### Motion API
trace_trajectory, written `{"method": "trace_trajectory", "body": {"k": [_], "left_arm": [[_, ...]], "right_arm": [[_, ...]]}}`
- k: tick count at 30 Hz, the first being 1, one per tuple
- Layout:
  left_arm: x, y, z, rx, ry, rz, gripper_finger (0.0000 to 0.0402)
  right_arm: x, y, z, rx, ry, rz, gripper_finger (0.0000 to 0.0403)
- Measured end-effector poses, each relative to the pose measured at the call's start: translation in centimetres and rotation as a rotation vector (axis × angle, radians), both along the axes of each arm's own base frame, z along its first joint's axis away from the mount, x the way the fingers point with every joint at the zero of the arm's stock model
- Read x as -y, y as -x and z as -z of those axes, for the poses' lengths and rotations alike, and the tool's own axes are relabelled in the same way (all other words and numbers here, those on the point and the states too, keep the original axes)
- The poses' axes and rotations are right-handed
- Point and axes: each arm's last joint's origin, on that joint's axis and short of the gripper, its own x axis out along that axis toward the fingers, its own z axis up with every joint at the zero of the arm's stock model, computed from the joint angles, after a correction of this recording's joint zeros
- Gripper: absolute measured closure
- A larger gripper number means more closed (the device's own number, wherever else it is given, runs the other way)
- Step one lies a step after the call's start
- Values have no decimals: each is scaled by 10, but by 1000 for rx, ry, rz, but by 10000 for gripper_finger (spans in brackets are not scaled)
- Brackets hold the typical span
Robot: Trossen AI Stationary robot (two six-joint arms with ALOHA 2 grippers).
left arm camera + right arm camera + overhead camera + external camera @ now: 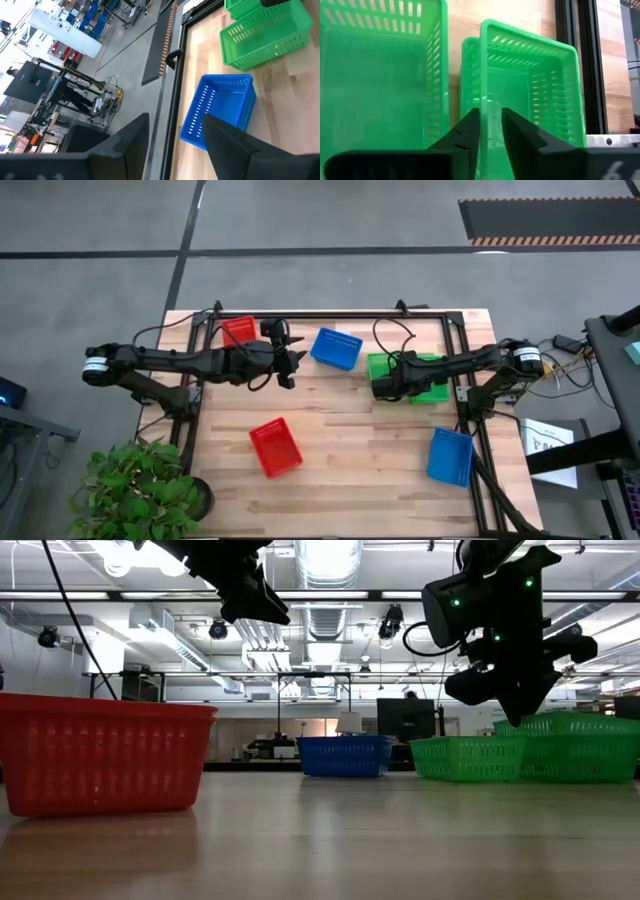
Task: Stack baskets by color
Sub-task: Stack the left green bin on top of the right green bin, then stack the blue bin on top of the top blue bin
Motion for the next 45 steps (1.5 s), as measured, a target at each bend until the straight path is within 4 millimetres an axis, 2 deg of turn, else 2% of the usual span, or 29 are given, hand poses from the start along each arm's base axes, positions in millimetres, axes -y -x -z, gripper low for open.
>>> {"method": "trace_trajectory", "body": {"k": [7, 16, 21, 30, 35, 39, 45], "left_arm": [[0, 0, 0, -1, 0, 3, 235], [0, 0, 0, 0, 2, 7, 235], [0, 0, 0, 1, 5, 6, 235], [0, 0, 0, 1, 6, 6, 235], [0, 0, 2, -3, 7, 6, 235], [0, 0, 4, -8, 6, 7, 235], [0, 0, 5, -13, 5, 6, 235]], "right_arm": [[0, -2, -14, 16, -30, -70, 268], [-6, -6, -51, 128, -124, -209, 239], [-19, -10, -61, 220, -233, -270, 230], [-57, -35, -63, 491, -527, -417, 227], [-83, -32, -64, 520, -685, -345, 227], [-105, -21, -63, 457, -777, -226, 225], [-130, 0, -61, 314, -805, -76, 225]]}}
